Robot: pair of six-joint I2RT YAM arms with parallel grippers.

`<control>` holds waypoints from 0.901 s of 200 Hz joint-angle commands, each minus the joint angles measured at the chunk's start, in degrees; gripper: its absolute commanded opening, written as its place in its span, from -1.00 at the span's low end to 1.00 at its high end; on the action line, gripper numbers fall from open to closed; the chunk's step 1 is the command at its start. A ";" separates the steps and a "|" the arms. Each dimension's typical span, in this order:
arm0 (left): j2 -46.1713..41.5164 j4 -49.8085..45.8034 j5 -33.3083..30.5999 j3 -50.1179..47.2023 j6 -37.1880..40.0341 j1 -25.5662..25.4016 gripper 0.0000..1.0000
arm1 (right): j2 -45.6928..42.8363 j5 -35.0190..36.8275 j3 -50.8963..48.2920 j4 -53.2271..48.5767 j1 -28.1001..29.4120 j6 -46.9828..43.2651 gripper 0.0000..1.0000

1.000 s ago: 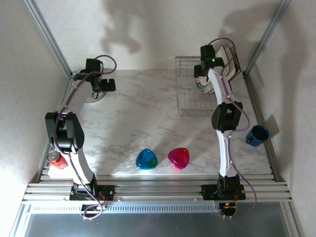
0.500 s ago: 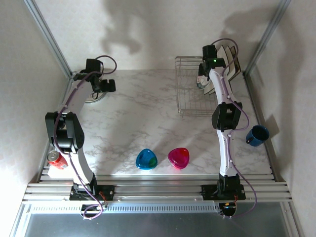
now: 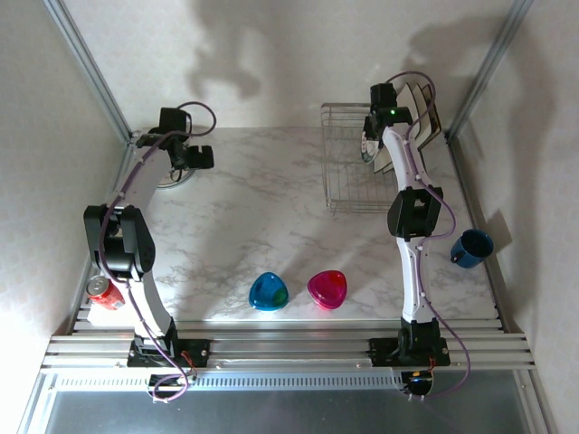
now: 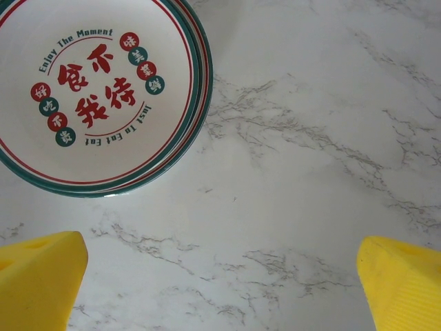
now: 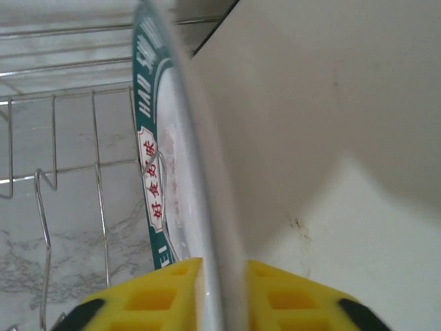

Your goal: Unload the plates from the dish rack

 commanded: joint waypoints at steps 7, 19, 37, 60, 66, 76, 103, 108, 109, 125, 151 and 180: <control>0.24 -2.05 -0.59 0.66 0.73 -0.33 0.99 | -0.25 -0.65 1.22 0.41 0.33 -0.06 -0.68; 0.24 -2.09 -0.59 0.66 0.72 -0.34 0.99 | -0.48 -0.74 1.14 0.46 0.32 -0.06 -0.74; -0.02 -2.10 -0.60 0.57 0.65 -0.30 0.99 | -0.96 -0.90 1.18 0.54 0.31 -0.06 -0.91; -0.36 -2.07 -0.59 0.40 0.63 -0.43 0.99 | -1.86 -0.88 1.21 0.57 0.50 -0.14 -1.00; -0.46 -2.15 -0.63 0.26 0.63 -0.45 0.99 | -2.23 -0.85 1.22 0.47 0.65 -0.23 -1.00; -0.55 -2.09 -0.40 0.13 0.63 -0.33 0.99 | -2.86 -0.84 1.17 0.41 0.79 -0.30 -1.00; -0.29 -2.22 -0.13 -0.29 0.72 -0.46 0.99 | -4.94 -0.18 1.15 0.03 1.07 -0.72 -1.00; -0.29 -2.09 -0.14 -0.41 0.72 -0.47 0.99 | -5.37 -0.06 1.18 -0.04 1.12 -0.88 -1.00; -0.29 -2.08 -0.15 -0.45 0.72 -0.46 0.99 | -5.43 -0.01 1.16 -0.03 1.14 -0.91 -1.00; -0.29 -2.09 0.03 -0.75 0.72 -0.46 0.99 | -6.91 0.62 1.13 -0.62 1.16 -1.45 -1.00; -0.20 -2.16 0.21 -0.66 0.72 -0.40 0.99 | -9.16 1.47 1.12 -1.17 1.12 -2.50 -1.00; -0.03 -3.10 0.39 -0.31 0.96 -0.46 0.99 | -11.74 1.88 0.78 -2.06 1.12 -3.29 -1.00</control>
